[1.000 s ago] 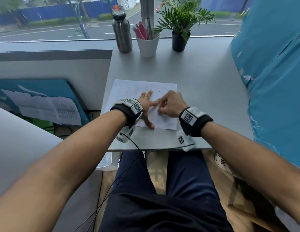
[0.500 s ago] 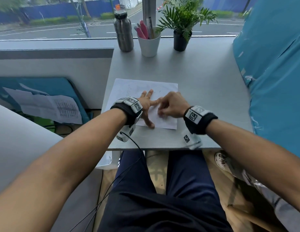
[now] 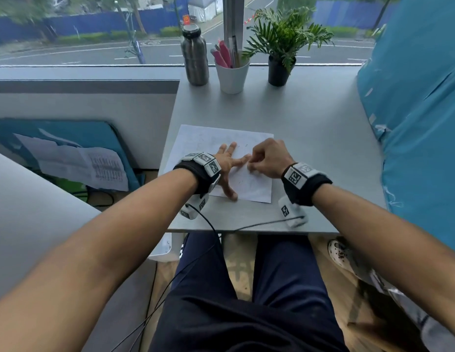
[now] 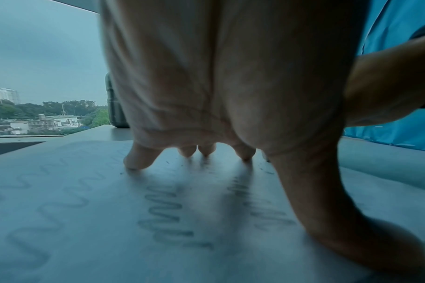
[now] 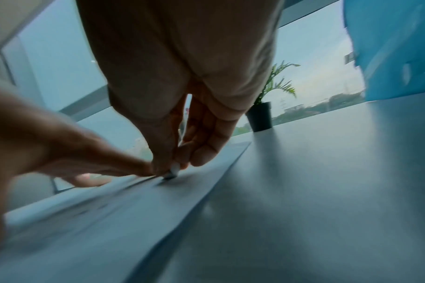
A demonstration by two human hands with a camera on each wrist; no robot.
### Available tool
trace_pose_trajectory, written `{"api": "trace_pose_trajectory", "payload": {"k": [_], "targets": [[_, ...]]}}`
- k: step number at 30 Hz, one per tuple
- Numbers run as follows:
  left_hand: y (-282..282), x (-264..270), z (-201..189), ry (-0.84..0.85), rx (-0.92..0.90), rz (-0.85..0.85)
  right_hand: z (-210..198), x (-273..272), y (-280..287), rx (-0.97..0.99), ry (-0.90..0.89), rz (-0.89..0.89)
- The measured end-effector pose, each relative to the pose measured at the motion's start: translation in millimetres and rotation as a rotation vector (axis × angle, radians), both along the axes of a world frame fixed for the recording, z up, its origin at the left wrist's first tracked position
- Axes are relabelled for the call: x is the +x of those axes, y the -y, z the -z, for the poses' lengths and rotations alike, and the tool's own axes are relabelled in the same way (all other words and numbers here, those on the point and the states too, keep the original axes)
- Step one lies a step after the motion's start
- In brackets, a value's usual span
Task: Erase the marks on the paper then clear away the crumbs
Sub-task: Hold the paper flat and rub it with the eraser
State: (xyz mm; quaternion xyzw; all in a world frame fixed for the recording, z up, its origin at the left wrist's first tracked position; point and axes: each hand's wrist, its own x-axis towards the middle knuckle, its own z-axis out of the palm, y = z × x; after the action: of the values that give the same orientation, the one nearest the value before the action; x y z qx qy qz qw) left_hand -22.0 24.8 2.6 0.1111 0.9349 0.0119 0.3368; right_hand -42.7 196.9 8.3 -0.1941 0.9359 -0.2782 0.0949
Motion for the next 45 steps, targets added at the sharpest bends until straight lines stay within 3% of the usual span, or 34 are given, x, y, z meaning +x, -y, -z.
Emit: {"api": "trace_pose_trajectory", "payload": {"k": [4,10,15,20,25,30,36,41,45], "targets": [[1,-2,1,0.006,-0.001,0.007,3,31,-2,0.002,0.112,-0.15],[-4,-2,-2,0.003,-0.041,0.006,-2,-7,-4,0.014,0.007,-0.028],[-12,-4,-3,-0.008,-0.112,0.035,1,32,-5,0.031,0.126,-0.208],[-17,-4,-7,0.001,-0.167,0.045,-7,-8,-9,0.022,-0.014,-0.053],[-17,-5,-8,-0.004,-0.188,0.062,-2,36,-8,0.05,0.123,-0.259],[-18,-3,-9,-0.001,-0.199,0.069,-9,-5,-12,0.042,0.02,-0.078],[-18,-3,-11,0.009,-0.207,0.067,-4,28,-13,0.057,0.143,-0.257],[-17,-1,-9,0.009,-0.174,0.049,-6,-4,-14,0.026,0.007,-0.09],[-17,-2,-10,0.003,-0.175,0.061,-5,33,-13,0.049,0.11,-0.225]]}}
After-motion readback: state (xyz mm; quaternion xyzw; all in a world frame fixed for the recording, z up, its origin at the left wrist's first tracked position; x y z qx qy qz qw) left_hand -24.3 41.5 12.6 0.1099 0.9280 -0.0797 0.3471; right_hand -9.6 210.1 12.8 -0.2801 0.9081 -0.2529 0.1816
